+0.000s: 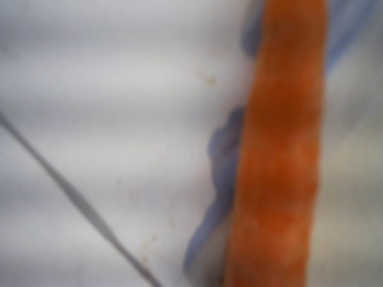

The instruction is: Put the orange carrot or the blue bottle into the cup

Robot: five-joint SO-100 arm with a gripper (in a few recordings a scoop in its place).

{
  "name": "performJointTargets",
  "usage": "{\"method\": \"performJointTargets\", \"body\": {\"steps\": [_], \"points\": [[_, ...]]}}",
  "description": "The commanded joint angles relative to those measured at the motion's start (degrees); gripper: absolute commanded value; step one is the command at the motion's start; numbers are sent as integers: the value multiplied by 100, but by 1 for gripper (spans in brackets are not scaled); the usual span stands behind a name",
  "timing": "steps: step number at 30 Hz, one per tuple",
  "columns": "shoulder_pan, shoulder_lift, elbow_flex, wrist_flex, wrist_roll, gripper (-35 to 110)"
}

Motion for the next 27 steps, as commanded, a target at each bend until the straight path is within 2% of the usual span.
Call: {"method": "performJointTargets", "body": {"steps": [1, 23, 27], "points": [[88, 853, -70, 132, -18, 9], [185, 2689, -62, 826, 202, 9], [185, 3129, -141, 1292, 352, 9]]}}
